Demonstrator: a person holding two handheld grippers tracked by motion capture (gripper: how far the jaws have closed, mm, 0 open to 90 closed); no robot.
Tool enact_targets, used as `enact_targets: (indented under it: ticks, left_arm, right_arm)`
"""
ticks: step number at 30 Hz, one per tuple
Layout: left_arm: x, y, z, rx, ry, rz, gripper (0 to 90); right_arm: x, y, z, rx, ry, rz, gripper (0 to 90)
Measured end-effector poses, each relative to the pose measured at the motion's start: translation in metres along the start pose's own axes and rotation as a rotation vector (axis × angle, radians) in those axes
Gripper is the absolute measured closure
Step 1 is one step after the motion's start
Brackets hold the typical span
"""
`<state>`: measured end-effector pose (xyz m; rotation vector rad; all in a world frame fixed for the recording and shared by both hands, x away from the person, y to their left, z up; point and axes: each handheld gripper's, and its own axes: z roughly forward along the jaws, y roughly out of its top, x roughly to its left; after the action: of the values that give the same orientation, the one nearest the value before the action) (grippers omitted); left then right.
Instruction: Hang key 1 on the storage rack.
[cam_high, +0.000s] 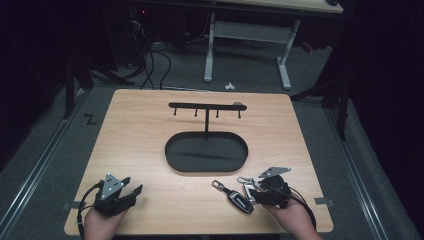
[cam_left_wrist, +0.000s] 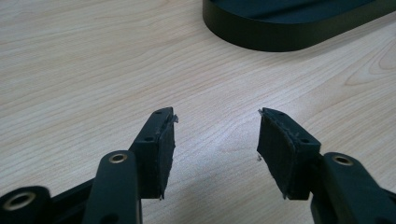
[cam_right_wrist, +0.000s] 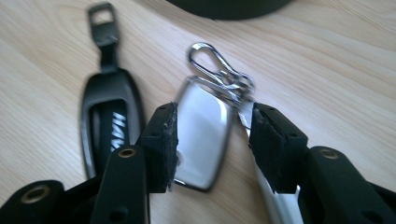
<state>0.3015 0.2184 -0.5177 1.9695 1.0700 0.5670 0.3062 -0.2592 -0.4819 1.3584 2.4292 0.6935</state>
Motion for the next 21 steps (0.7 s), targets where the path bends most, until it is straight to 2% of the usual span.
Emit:
enact_targets:
  ticks: [5, 9, 13, 17, 18, 21]
  left_arm:
    - [0.002, -0.001, 0.001, 0.003, -0.003, -0.005, 46.8]
    - [0.002, -0.001, 0.001, -0.005, -0.007, -0.008, 46.7]
    - [0.001, 0.0, 0.002, 0.002, -0.013, 0.0, 46.5]
    - [0.001, -0.001, 0.002, -0.001, -0.013, -0.004, 46.5]
    - [0.001, -0.001, 0.001, -0.001, -0.013, -0.005, 46.5]
    - [0.002, -0.001, 0.001, -0.002, -0.013, -0.008, 46.5]
  right_arm:
    - [-0.009, 0.008, -0.002, 0.126, -0.037, -0.009, 54.9]
    - [-0.012, 0.016, -0.003, 0.228, -0.076, -0.073, 54.7]
    - [-0.018, 0.023, 0.0, 0.315, -0.068, -0.086, 51.9]
    - [-0.021, 0.032, 0.001, 0.388, -0.027, -0.059, 49.2]
    - [-0.021, 0.035, 0.002, 0.416, -0.024, -0.043, 48.5]
    - [-0.021, 0.043, 0.002, 0.464, -0.029, -0.041, 48.3]
